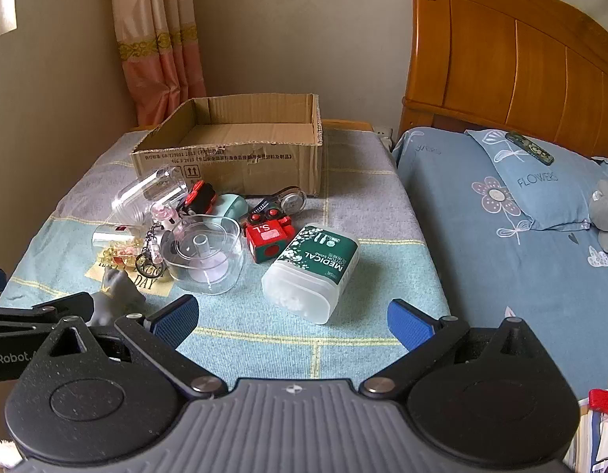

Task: Organize rigid objects
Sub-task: 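Move both tools toward the grey cat figure and the MEDICAL swab tub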

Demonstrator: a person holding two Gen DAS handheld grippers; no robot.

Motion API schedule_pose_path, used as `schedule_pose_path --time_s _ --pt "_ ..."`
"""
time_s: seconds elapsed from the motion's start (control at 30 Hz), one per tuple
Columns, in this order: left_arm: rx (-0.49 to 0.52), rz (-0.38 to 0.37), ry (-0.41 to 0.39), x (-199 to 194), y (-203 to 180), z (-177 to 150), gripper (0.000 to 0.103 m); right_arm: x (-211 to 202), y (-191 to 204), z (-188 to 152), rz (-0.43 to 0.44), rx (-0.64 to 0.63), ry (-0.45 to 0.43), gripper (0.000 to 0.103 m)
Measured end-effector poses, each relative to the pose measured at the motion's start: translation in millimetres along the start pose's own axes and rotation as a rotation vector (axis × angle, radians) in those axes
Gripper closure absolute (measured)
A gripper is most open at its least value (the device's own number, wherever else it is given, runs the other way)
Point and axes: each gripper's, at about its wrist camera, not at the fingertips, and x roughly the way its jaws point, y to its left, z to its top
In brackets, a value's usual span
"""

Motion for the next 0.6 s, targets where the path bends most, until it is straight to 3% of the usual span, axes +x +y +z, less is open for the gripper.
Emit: schedule_pose_path --time_s 0.6 --pt "-0.001 -0.012 -0.009 0.0 0.9 -0.9 0.001 -2.0 -1.4 1.5 0.006 0.001 -0.008 0.0"
